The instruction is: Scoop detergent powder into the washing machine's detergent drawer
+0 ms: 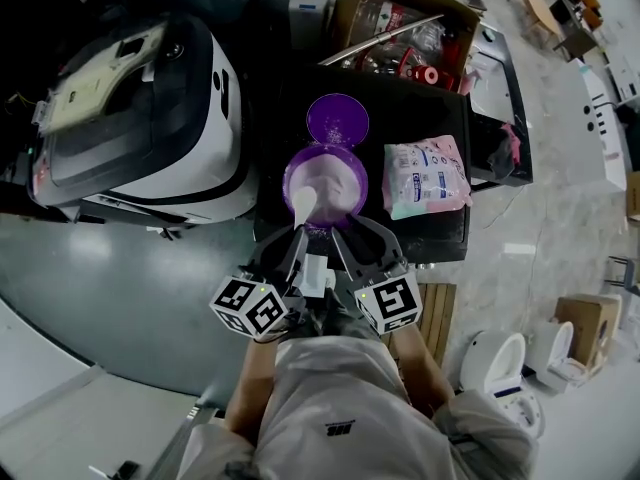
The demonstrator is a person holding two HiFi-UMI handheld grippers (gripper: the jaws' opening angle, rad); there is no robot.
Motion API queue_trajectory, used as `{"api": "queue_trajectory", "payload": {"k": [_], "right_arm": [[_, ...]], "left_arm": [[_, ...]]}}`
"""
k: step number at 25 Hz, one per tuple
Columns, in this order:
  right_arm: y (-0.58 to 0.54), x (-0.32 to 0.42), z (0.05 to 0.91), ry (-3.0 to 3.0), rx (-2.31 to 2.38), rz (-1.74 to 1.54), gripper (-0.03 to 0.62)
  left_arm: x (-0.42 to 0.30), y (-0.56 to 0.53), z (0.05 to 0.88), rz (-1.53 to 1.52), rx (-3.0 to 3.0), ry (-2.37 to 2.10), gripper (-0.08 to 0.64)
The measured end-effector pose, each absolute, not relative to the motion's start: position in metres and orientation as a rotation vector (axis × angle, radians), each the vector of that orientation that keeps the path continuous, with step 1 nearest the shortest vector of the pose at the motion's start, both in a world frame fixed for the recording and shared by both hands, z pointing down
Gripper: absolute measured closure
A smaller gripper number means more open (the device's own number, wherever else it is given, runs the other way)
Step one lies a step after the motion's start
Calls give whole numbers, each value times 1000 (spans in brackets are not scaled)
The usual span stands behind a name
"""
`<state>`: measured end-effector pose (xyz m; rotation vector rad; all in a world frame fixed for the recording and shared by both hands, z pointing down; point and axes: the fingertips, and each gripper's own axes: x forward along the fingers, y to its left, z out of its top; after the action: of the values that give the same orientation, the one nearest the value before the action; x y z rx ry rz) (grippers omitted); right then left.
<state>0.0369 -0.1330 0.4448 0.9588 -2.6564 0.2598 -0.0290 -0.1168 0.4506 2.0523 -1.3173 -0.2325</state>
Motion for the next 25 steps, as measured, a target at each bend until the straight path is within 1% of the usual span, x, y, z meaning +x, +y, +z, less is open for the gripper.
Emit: {"api": "queue_trajectory", "payload": {"k": [9,25], "right_arm": [[-100,26,441,-2609,1020,222,496],[-7,-8,455,-2478,1185,217,497]], "left_arm": [[-47,-86,448,-237,2089,-1272,545],[-89,0,465,-226,2137,-1102,545]]}}
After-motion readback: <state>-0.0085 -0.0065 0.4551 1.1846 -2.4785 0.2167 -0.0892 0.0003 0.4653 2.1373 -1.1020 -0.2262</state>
